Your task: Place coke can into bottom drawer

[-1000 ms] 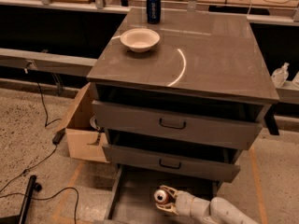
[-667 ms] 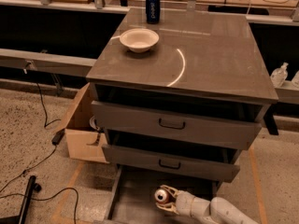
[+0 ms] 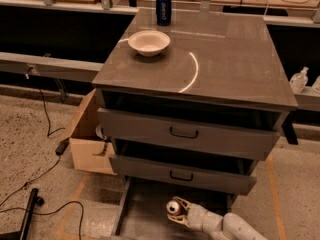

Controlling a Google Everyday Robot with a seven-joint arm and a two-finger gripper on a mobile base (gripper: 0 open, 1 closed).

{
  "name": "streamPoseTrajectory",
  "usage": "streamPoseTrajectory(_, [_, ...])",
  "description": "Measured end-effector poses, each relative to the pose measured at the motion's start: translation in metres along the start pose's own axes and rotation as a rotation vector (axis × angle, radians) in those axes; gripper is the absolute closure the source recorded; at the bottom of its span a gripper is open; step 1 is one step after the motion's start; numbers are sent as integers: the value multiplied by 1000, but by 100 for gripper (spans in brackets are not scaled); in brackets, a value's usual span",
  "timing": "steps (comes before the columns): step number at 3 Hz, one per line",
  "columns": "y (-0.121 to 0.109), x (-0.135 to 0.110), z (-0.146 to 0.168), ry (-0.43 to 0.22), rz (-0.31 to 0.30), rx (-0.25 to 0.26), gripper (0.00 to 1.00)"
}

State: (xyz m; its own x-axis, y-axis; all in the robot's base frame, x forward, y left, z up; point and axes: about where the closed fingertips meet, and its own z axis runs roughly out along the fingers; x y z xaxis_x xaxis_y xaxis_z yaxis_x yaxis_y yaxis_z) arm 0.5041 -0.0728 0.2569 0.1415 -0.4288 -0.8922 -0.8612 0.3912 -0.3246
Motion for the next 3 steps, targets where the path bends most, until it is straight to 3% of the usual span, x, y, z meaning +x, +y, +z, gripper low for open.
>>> streamPoseTrajectory(2, [-5, 41, 22, 35, 46, -5, 98])
streamPoseTrajectory(3, [-7, 51, 28, 48, 56, -5, 78])
